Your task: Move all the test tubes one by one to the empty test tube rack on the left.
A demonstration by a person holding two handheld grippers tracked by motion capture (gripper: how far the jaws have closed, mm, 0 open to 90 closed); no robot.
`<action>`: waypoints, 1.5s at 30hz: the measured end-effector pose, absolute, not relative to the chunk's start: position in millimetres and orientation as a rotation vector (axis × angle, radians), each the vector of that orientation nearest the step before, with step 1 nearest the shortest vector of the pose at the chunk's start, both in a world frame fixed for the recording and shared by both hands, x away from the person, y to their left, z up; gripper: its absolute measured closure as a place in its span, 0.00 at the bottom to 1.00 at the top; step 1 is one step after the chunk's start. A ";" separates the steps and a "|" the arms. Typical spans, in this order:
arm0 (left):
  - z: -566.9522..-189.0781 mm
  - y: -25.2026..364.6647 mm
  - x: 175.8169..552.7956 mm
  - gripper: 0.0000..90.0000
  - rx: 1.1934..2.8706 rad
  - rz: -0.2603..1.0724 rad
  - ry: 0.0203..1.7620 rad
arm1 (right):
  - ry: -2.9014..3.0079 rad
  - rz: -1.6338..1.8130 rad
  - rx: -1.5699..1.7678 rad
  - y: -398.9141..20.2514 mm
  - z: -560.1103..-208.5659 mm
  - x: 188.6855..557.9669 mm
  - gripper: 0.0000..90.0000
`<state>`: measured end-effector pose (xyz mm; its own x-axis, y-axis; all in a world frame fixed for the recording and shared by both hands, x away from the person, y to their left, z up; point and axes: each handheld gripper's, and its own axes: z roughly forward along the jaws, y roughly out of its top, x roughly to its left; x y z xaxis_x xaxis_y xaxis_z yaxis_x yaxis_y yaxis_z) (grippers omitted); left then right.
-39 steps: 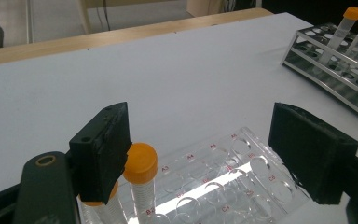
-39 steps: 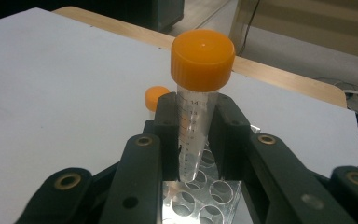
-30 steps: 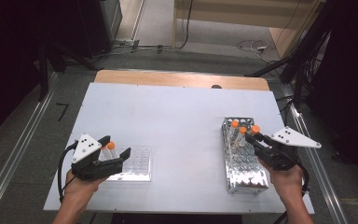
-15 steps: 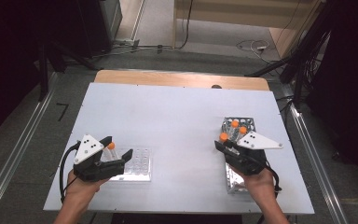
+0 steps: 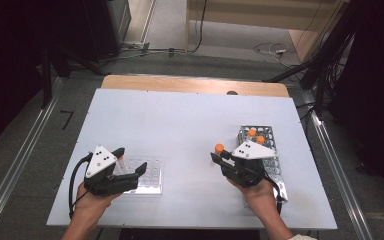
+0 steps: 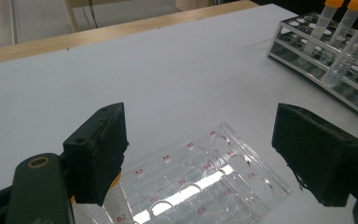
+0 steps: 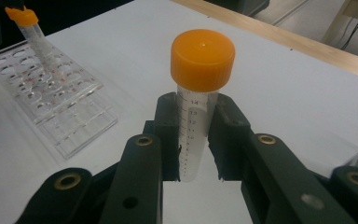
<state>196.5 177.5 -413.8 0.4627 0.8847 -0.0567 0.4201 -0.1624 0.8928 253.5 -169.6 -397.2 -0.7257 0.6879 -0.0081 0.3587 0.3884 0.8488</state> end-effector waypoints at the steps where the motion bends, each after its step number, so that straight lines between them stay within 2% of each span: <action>1: -414.2 176.6 196.6 0.21 1.769 0.617 1.113 | 2.297 1.267 0.903 -168.1 -397.7 253.4 0.80; 20: -417.1 147.8 192.1 0.21 1.817 0.605 1.043 | 2.366 1.242 0.843 -143.3 -414.0 244.6 0.80; 35: -421.4 116.5 195.4 0.21 1.863 0.557 0.974 | 2.470 1.209 0.763 -107.7 -435.1 233.7 0.80; 41: -420.5 104.8 199.1 0.25 1.852 0.495 0.944 | 2.480 1.214 0.746 -104.0 -436.3 233.9 0.80; 45: -417.6 98.4 199.5 0.32 1.844 0.469 0.906 | 2.486 1.219 0.743 -102.5 -436.6 232.4 0.80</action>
<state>199.5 98.4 -417.6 0.6457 0.7599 -0.0751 0.3770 -0.2318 0.8967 232.4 -102.5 -436.6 -0.8306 0.5565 -0.0189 0.3260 0.5135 0.7937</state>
